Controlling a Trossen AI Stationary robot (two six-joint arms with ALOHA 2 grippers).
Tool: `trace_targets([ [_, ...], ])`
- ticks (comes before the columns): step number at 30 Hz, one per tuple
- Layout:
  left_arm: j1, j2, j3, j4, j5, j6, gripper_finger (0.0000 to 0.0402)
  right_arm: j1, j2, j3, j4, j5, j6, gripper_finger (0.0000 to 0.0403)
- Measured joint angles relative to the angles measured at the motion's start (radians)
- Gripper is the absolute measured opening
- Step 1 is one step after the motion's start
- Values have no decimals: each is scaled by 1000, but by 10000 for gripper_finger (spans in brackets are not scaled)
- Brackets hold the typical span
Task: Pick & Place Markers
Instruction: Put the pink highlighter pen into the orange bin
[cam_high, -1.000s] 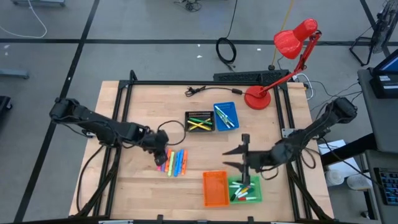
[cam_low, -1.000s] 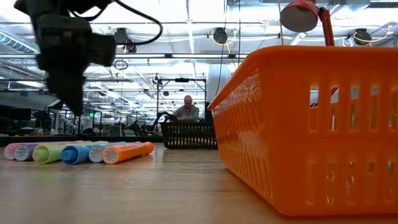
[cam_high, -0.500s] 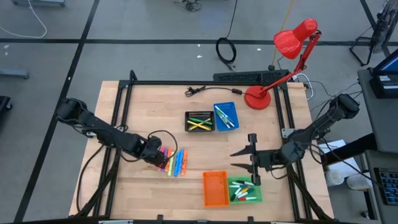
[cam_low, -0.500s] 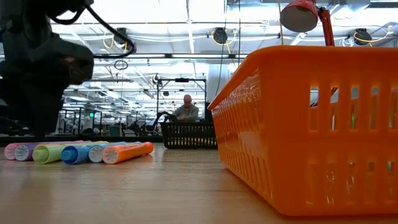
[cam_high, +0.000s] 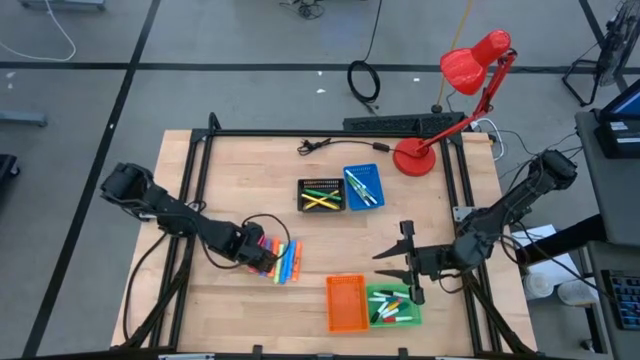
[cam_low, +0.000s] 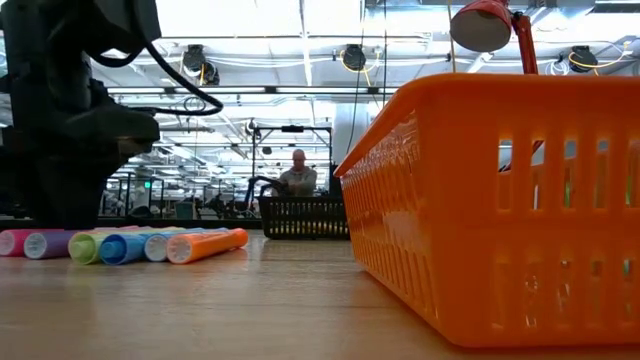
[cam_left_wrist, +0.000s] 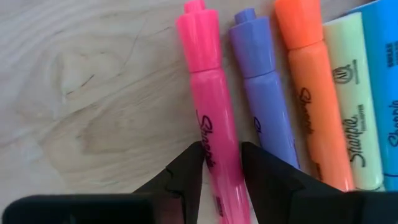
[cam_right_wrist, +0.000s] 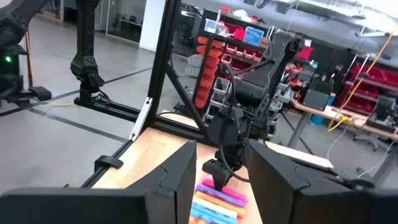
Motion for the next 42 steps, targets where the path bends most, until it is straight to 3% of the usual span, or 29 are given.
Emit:
trace_targets([
  [4, 1, 33, 9, -57, 15, 4, 115, 0, 0, 0, -7, 0, 60, 130],
  [7, -13, 25, 8, -68, -26, 15, 74, 0, 0, 0, -6, 0, 103, 130],
  [8, -23, 13, 4, -76, -55, 17, 59, 0, 0, 0, -7, 0, 114, 130],
  [17, -105, -192, -14, -226, -307, 5, 59, 0, 1, 0, -44, 2, 226, 130],
  [20, -161, -254, -13, -163, -481, 36, 59, 0, 1, 0, -65, 3, 253, 130],
  [24, -238, -278, -12, 92, -746, 300, 59, 0, 3, 0, -82, 3, 285, 130],
  [26, -266, -269, -12, 282, -844, 546, 59, -1, 16, 0, -78, 3, 297, 130],
  [29, -275, -225, -10, 614, -907, 907, 59, -5, 58, 0, -25, 3, 297, 130],
  [32, -262, -165, -9, 934, -902, 1208, 59, -19, 127, 0, 85, 2, 281, 130],
  [35, -240, -96, -9, 1187, -823, 1399, 59, -35, 211, 0, 182, 2, 204, 130],
  [42, -168, 69, -8, 1564, -607, 1557, 59, -88, 391, 0, 433, -3, 56, 130],
])
